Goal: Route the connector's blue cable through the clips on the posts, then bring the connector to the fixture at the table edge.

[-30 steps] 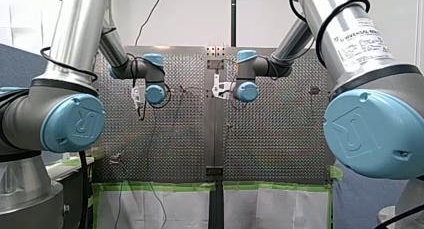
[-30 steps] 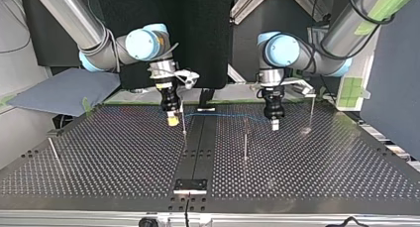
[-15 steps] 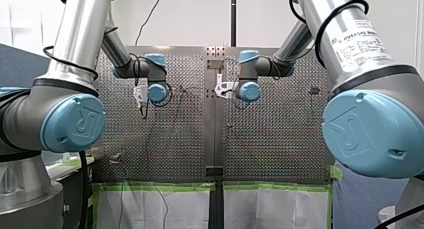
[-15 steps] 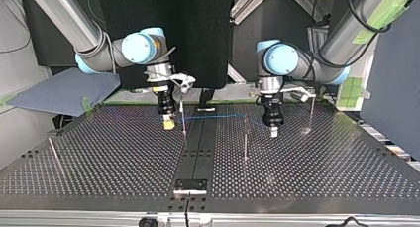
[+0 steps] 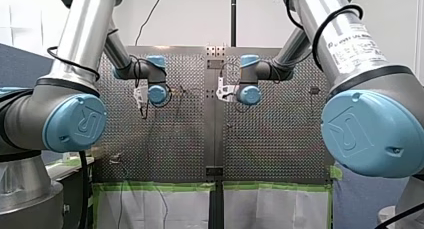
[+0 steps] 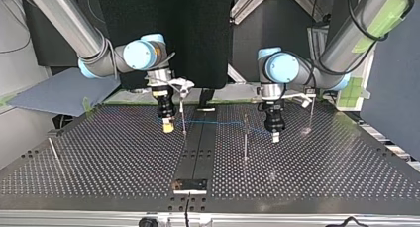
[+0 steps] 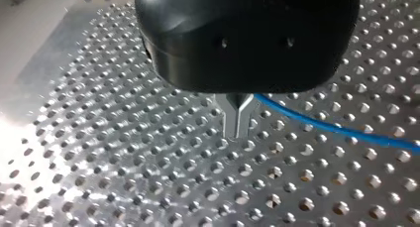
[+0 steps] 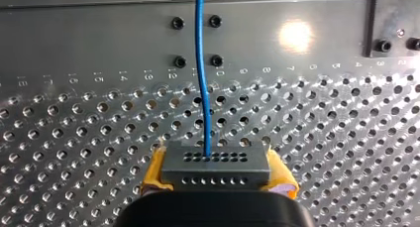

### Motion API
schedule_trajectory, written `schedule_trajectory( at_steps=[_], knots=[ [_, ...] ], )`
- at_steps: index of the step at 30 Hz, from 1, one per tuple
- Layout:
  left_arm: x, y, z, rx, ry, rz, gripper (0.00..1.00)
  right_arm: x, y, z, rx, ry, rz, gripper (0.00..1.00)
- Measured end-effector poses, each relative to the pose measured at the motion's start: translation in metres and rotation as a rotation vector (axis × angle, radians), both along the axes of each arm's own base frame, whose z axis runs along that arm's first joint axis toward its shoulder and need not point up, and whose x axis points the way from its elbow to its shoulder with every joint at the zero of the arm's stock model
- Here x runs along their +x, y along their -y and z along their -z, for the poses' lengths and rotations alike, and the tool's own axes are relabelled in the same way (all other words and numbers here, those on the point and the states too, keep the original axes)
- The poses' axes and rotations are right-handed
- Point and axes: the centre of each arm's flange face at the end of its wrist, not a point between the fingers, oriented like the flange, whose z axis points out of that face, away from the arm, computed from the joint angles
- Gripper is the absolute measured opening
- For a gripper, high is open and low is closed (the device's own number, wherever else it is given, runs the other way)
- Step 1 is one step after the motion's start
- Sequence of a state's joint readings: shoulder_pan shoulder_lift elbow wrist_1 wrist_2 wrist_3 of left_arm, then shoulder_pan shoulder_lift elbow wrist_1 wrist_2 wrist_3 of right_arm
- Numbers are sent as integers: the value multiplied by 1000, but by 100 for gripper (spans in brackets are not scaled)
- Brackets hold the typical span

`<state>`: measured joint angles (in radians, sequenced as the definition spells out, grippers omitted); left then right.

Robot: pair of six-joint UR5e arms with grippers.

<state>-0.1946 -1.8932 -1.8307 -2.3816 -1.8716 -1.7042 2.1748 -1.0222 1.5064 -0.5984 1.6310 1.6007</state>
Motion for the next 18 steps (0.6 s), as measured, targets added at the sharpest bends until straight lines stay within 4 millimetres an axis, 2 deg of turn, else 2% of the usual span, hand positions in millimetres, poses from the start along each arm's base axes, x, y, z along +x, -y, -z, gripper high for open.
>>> schedule_trajectory(
  at_steps=[16,17,18],
  knots=[
    [0,5,3,-61,-10,64,0,3,2,-1,-2,-6,-19,0],
    [1,6,3,-67,-9,72,5,3,2,-1,-1,-6,-20,0],
    [1,6,3,-73,-8,80,37,3,2,-1,-1,-7,-20,0]
  ],
)
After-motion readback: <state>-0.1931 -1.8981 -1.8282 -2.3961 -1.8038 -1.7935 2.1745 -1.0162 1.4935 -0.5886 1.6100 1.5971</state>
